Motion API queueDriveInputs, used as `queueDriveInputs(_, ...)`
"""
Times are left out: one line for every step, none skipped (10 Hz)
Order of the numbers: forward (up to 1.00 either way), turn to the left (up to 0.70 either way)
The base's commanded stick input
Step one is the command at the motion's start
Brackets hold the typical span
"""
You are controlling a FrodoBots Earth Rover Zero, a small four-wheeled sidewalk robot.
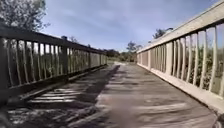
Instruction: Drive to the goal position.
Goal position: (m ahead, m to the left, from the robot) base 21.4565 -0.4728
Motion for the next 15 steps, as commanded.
queueDriveInputs(0.85, 0.0)
queueDriveInputs(0.85, 0.0)
queueDriveInputs(0.85, 0.0)
queueDriveInputs(0.85, 0.0)
queueDriveInputs(0.85, 0.0)
queueDriveInputs(0.85, 0.0)
queueDriveInputs(0.85, 0.0)
queueDriveInputs(0.85, 0.0)
queueDriveInputs(0.85, 0.0)
queueDriveInputs(0.85, 0.0)
queueDriveInputs(0.85, 0.0)
queueDriveInputs(0.85, 0.0)
queueDriveInputs(0.85, 0.0)
queueDriveInputs(0.85, 0.0)
queueDriveInputs(0.85, 0.0)
